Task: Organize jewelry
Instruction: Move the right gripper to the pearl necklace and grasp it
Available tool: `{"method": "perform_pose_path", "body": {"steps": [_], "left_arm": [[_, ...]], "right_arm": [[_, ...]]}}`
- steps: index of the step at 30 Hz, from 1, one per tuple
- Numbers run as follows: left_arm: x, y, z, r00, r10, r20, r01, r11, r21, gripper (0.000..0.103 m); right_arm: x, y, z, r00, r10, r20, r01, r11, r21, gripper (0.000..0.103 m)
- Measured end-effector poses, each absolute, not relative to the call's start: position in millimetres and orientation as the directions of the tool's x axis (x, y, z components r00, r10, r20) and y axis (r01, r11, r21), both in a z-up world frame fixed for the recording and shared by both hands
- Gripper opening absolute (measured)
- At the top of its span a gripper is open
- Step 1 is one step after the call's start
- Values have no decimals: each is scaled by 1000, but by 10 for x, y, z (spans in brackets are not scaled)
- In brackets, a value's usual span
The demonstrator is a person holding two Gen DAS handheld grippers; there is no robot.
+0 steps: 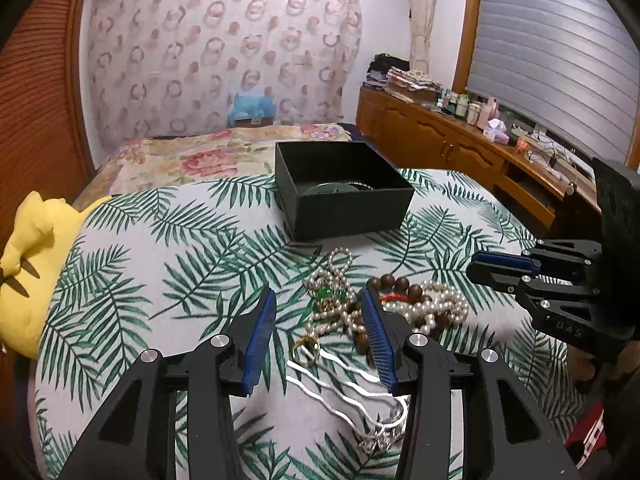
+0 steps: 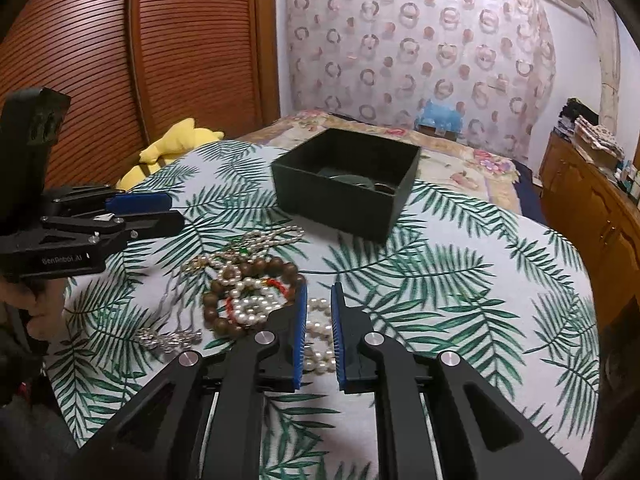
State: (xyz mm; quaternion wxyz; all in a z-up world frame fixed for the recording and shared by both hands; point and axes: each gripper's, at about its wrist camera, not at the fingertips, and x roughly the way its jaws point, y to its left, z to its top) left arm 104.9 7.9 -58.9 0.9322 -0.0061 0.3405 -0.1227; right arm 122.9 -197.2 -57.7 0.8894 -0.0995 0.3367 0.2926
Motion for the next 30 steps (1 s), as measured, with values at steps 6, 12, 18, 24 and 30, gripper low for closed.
{"method": "perform_pose_path", "body": {"steps": [6, 12, 18, 24, 30], "left_arm": [[951, 76, -693, 723, -229, -652, 226, 970, -89, 46], [934, 123, -822, 705, -221, -674, 218, 972, -90, 47], [939, 121, -843, 701, -220, -678, 216, 972, -92, 47], [944, 113, -842, 700, -218, -680, 216, 972, -89, 47], [1053, 118, -855, 687, -218, -693, 225, 971, -82, 47]], "right_arm": [[1231, -1878, -711, 583, 418, -697, -599, 800, -21, 26], [1382, -2074, -808, 584, 366, -725, -546, 837, -17, 26], [1526, -2100, -900, 529, 368, -765, -554, 832, 17, 26], [1507, -1971, -928, 527, 317, -789, -572, 818, -54, 26], [1557, -2040, -893, 571, 263, -778, -534, 839, -108, 17]]}}
